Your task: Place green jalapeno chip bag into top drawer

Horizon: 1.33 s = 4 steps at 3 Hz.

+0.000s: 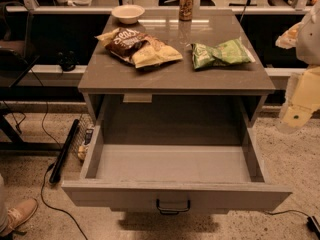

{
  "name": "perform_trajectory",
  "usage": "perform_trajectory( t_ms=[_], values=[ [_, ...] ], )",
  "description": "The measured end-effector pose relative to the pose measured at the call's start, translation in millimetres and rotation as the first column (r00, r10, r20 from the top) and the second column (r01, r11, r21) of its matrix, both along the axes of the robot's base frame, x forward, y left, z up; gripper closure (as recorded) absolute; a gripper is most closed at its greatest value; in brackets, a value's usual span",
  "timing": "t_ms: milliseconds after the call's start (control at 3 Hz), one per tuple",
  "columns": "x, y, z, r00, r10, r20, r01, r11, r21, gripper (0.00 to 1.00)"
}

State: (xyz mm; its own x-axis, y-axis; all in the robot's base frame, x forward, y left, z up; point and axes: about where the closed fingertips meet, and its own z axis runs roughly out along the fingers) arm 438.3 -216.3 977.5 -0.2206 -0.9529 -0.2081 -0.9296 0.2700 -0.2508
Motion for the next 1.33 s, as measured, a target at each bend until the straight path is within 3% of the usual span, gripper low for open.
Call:
perform_trajectory(
  t_ms=[333,667,1000,1333],
  values=[
    [1.6,0.1,1.5,0.9999,-0.005,0.012,0.005,1.0,0.001,0.0],
    [29.7,-12.1,4.6,0.9963,-0.052,0.069,0.05,0.998,0.025,0.0],
    [120.5,-45.6,9.0,0.9597,-0.179,0.217,0.156,0.981,0.117,0.0],
    [202.9,-68.5,7.0,0.9033,-0.291,0.315,0.22,0.945,0.242,0.0]
  ],
)
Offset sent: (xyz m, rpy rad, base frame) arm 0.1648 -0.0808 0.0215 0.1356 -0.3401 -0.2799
